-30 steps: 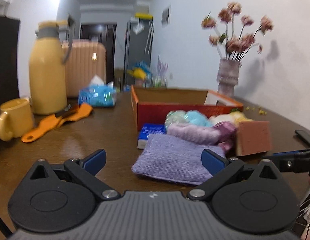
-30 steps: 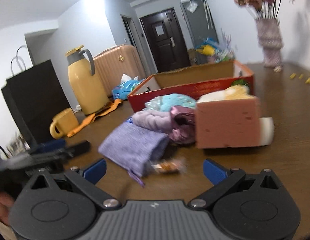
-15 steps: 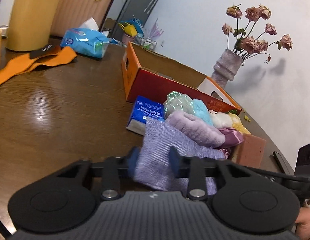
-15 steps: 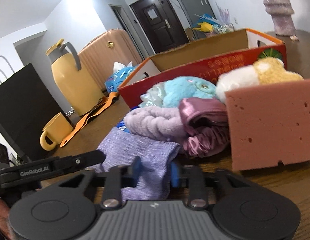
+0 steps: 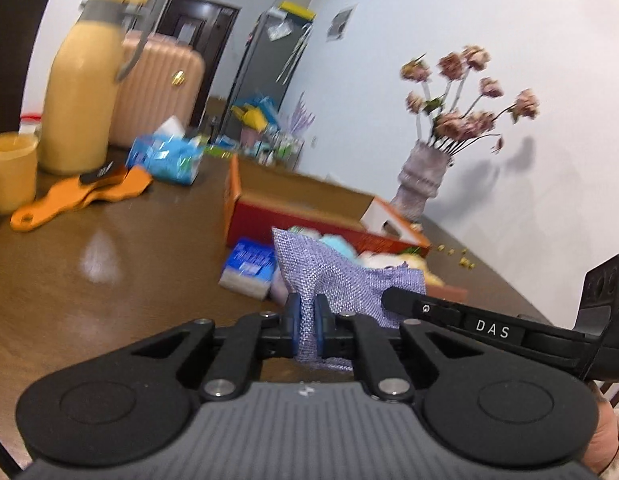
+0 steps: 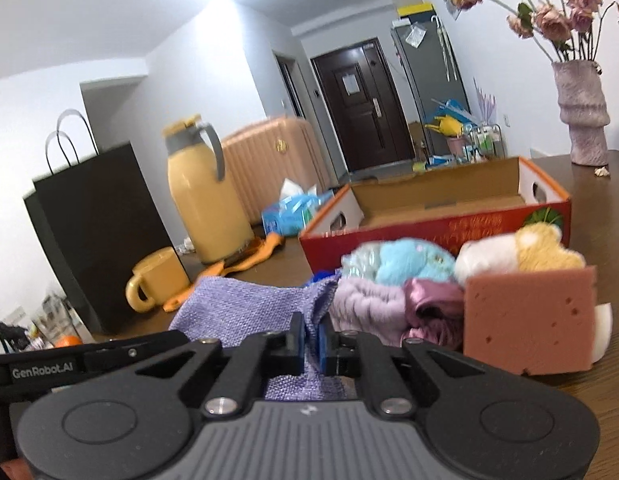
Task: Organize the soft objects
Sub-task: 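Carry the lavender towel into the cardboard box and open the right tool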
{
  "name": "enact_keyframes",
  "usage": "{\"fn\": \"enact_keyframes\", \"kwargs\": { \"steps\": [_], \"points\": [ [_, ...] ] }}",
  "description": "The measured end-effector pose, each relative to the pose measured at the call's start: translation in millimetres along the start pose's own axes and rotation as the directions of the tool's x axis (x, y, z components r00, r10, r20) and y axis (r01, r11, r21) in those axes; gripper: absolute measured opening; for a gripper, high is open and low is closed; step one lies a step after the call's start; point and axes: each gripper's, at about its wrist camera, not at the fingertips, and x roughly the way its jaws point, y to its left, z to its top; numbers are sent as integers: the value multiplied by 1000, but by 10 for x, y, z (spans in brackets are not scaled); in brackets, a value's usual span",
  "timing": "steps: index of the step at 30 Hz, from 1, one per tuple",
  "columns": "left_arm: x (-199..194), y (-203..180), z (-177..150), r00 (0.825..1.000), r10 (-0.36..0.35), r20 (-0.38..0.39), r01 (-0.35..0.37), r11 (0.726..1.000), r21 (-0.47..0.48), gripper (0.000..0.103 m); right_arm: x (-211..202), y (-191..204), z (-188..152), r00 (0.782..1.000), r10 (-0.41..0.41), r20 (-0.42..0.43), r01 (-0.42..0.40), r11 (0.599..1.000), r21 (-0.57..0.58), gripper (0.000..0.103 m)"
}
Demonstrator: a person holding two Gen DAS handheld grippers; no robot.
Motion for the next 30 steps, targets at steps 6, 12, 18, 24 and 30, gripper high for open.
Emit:
{"fn": "enact_keyframes", "kwargs": {
  "steps": [6,12,18,24,30],
  "points": [
    [166,-297,447,996,-60,73,54,995,85,8,-148,-226,502,999,13,49,-13,1000,13,6],
    [919,-261,1165,998,-66,15,65,996,63,7,294,-482,1263,1000,2,24,-1,999,-36,6],
    [2172,182,1737,993,16,-118,-15,1000,7,6,1556,-872,2069,988,-35,-152,30,999,-36,6],
    [3215,511,1757,952,178,-250,-157,982,104,8,2951,-1224,2295,931,-143,-337,136,990,-44,6],
    [3449,607,1595,942,219,-255,-178,968,176,28,3549,-1293,2070,865,-191,-463,172,982,-84,27]
  ]
}}
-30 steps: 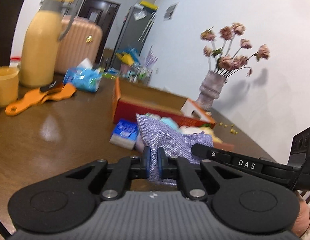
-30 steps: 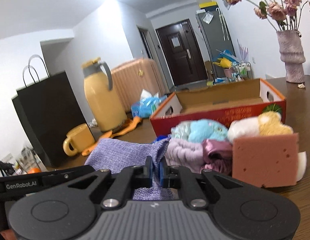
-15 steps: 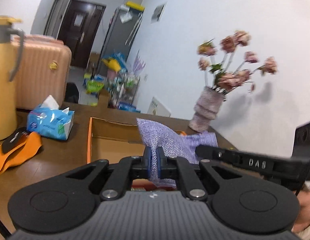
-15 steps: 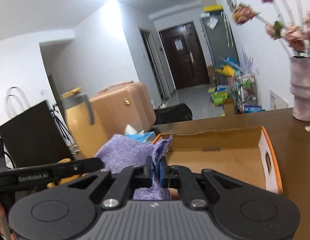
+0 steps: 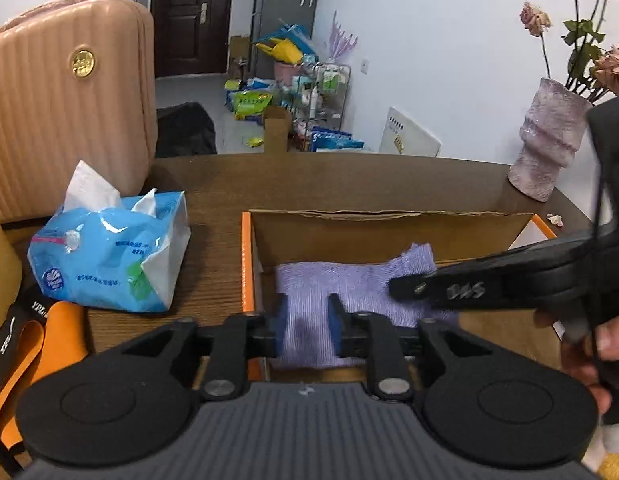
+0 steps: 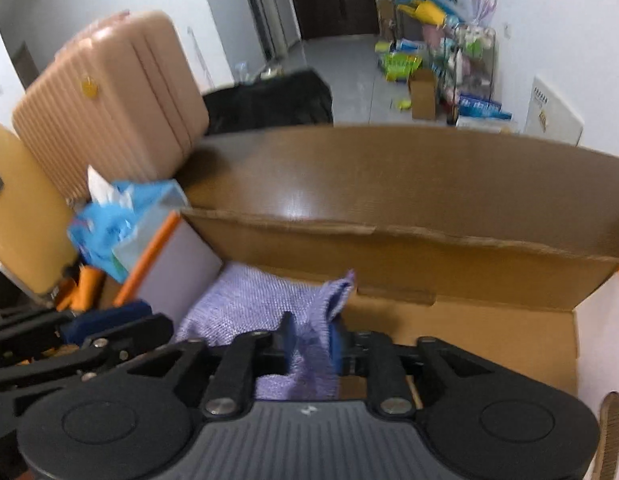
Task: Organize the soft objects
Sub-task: 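Carry the lavender towel into the cardboard box and open the right tool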
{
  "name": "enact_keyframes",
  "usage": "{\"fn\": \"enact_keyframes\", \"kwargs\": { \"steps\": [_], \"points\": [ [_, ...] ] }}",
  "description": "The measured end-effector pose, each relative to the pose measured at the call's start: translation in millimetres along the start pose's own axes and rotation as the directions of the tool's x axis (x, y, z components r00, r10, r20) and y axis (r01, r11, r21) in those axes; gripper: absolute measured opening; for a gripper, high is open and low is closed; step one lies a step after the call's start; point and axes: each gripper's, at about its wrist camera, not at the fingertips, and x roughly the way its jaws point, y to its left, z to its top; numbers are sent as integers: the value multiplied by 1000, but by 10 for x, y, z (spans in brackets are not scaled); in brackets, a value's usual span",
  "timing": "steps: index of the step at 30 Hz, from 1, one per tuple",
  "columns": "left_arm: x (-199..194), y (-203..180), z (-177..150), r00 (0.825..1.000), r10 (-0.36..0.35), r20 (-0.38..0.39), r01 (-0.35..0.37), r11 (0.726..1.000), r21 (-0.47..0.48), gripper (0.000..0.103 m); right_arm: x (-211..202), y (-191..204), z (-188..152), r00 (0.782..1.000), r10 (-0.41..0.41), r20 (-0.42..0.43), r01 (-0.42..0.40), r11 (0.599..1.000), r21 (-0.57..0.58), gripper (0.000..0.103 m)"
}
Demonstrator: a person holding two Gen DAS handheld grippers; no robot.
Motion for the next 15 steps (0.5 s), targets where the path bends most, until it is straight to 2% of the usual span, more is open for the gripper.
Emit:
{"fn": "enact_keyframes", "kwargs": {
  "steps": [2,4,6,8,11,15],
  "points": [
    [-48,-15,-5,1000,4,16,-4,1000,14,29,-22,25,-69,1000,4,13,-4,1000,-14,37],
    [-129,-37,33,1000,-3,22,2,1000,21,34,-108,47,-69,1000,-6,30,6,1000,-19,39],
    [-298,-66,61,999,7,47,-9,999,37,44,-285,21,-62,998,-15,59,16,1000,-20,40],
    [-548,-99,89,995,26,92,-32,998,61,64,-563,-7,-72,995,-23,99,25,999,-22,50],
    [-983,-153,54,986,38,162,-58,991,120,79,-1044,-96,-199,985,-45,168,51,998,-34,61],
    [-1560,-129,-6,973,79,219,-102,990,93,86,-1727,-268,-510,969,-92,231,103,994,-33,64]
  ]
}}
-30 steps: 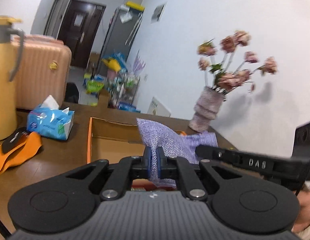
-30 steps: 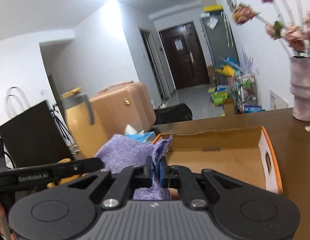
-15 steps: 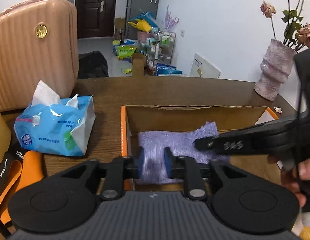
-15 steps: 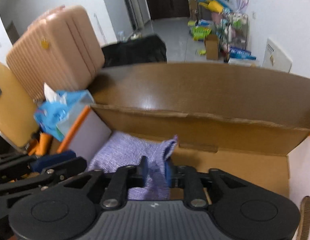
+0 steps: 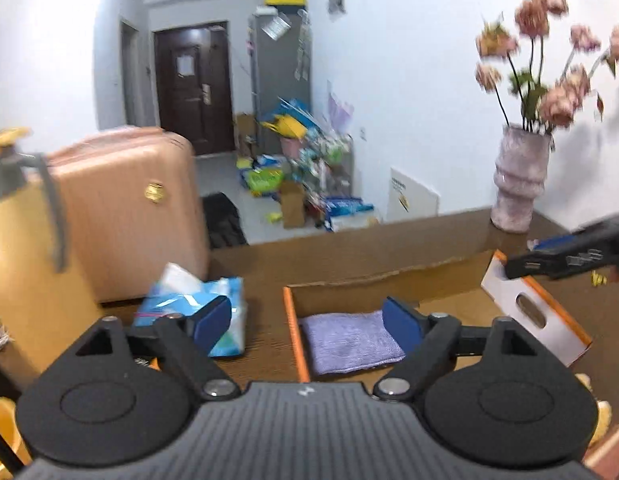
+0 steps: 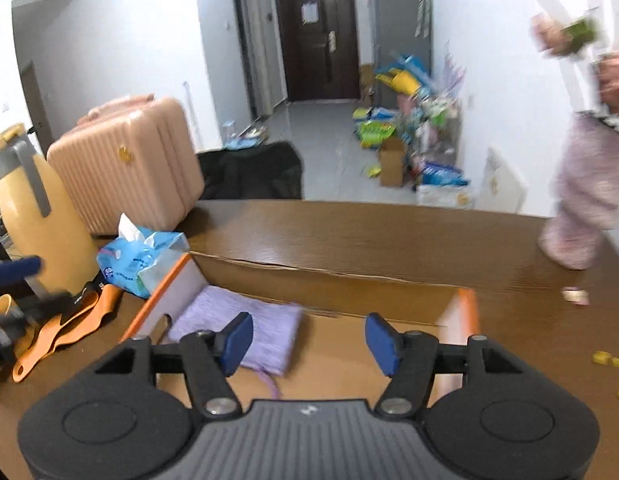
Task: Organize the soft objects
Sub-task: 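Carry the lavender towel into the cardboard box and open the right tool, then withdraw the right tool from the box toward the pink sponge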
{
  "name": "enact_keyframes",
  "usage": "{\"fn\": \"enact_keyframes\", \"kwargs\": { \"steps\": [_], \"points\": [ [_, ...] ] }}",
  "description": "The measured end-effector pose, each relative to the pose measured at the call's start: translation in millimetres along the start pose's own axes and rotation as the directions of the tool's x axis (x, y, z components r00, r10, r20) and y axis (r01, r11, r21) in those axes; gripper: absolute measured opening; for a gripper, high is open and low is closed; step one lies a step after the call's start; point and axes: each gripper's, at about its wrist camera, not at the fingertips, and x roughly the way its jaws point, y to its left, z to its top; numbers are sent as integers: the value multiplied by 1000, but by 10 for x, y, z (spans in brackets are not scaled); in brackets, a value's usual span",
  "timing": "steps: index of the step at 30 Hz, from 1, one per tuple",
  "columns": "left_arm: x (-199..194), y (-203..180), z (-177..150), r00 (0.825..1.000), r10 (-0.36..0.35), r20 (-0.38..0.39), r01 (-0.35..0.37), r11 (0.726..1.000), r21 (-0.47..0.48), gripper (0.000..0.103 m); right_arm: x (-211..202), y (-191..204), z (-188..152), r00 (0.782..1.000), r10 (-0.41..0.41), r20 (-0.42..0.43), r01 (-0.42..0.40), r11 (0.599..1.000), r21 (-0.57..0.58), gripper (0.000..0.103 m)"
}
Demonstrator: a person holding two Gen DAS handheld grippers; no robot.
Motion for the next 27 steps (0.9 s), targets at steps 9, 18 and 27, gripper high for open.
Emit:
{"fn": "enact_keyframes", "kwargs": {
  "steps": [9,18,27],
  "points": [
    [-1005,-149,-28,991,54,123,-52,998,-17,103,-1306,-329,-445,989,-67,130,64,998,29,78],
    [-1778,-397,-663,985,21,169,-12,998,-56,103,-2217,-148,-1267,959,-18,282,22,1000,-12,85],
    [-2493,-599,-1645,974,-61,220,87,990,-110,103,-2874,176,-2539,910,36,414,-11,998,-64,99]
  ]
}}
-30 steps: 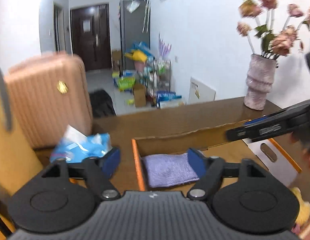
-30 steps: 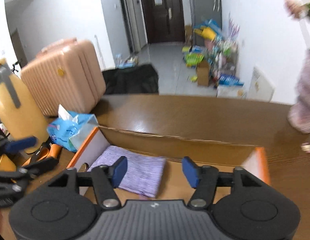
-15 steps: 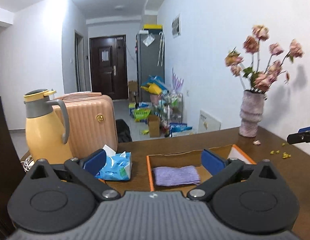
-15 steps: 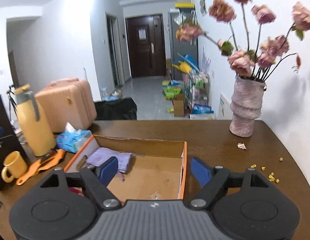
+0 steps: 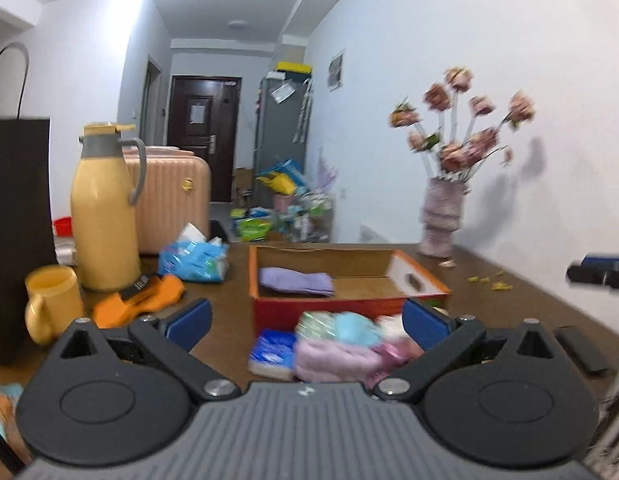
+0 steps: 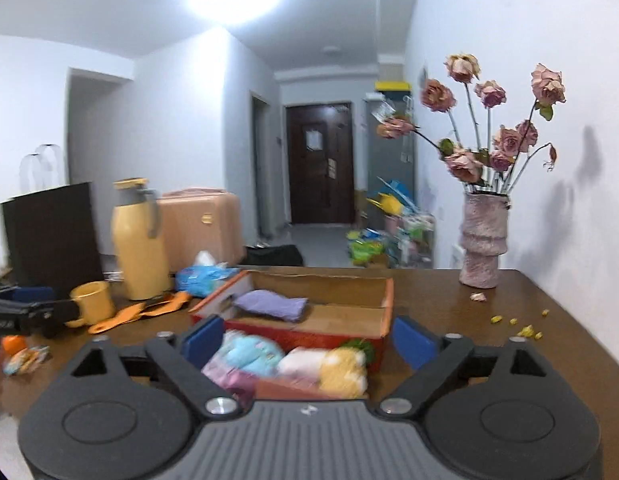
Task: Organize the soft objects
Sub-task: 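Withdraw the right tool from the box toward the pink sponge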
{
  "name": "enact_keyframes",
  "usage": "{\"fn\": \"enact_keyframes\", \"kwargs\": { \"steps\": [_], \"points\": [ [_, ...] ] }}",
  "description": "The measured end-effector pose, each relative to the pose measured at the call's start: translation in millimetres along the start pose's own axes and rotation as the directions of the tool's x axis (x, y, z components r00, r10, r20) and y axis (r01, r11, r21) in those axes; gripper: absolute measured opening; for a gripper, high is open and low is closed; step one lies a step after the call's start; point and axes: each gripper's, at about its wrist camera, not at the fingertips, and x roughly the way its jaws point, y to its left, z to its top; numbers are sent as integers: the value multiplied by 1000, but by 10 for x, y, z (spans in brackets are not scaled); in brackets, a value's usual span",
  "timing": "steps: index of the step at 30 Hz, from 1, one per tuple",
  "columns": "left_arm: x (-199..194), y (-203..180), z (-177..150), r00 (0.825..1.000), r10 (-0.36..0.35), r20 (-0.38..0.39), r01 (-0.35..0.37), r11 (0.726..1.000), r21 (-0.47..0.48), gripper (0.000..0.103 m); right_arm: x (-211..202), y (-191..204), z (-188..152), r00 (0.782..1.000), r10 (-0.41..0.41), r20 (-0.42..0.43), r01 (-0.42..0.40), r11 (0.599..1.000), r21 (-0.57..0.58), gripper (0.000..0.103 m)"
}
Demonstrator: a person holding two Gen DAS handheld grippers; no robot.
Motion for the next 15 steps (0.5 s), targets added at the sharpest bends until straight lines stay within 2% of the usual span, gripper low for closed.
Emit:
{"fn": "enact_keyframes", "kwargs": {
  "steps": [3,7,15],
  "points": [
    [-163,-105,-239,1000,-13,-7,13,1000,-18,103,-315,46,-379,998,9,64,-9,1000,-1,101],
    [-159,-232,-416,998,-36,-56,38,999,25,103,-509,125,-774,997,-36,63,34,999,38,103],
    [228,-315,-596,988,-46,-145,50,998,27,103,-357,226,-1025,993,-83,86,87,995,-49,103]
  ]
}}
